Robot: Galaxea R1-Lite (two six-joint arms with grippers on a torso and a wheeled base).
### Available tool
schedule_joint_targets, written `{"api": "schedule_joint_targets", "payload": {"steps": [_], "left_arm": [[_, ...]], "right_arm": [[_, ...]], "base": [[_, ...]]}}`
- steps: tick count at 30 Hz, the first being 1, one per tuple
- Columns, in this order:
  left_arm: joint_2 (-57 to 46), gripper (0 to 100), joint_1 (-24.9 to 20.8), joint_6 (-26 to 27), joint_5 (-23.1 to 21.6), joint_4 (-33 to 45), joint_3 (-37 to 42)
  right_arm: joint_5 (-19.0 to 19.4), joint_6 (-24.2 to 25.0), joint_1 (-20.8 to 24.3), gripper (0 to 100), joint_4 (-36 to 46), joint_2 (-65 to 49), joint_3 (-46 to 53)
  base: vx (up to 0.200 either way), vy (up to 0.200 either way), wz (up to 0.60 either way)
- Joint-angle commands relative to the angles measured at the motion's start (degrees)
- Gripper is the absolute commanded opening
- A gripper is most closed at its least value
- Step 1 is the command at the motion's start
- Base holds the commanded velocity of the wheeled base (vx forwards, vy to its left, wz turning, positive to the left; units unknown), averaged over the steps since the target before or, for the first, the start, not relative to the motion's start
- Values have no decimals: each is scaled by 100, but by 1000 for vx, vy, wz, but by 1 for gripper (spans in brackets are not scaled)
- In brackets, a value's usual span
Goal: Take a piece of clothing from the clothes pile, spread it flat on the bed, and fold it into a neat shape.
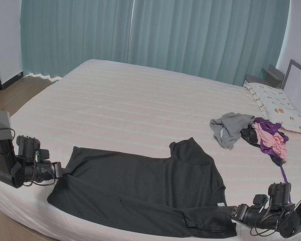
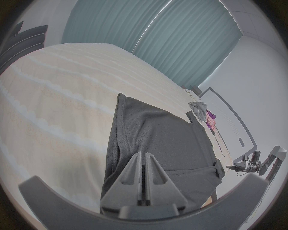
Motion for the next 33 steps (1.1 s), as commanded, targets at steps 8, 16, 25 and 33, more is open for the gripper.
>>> {"api": "schedule_joint_targets", "payload": {"steps": [8, 16, 25, 33], "left_arm": [[-438, 0, 0, -34, -3, -2, 326], [-772, 0, 18, -61, -12, -2, 589], [-904, 0, 0, -324, -47, -2, 624], [-895, 0, -9, -315, -56, -2, 651]], "right_arm": [[37, -10, -33, 100, -12, 128, -55], [353, -36, -120, 100, -662, 673, -239], [370, -124, -208, 100, -1347, 1447, -494], [555, -194, -217, 100, -1664, 1719, -573]], "base": [[0, 0, 0], [0, 0, 0], [0, 0, 0], [0, 0, 0]]}}
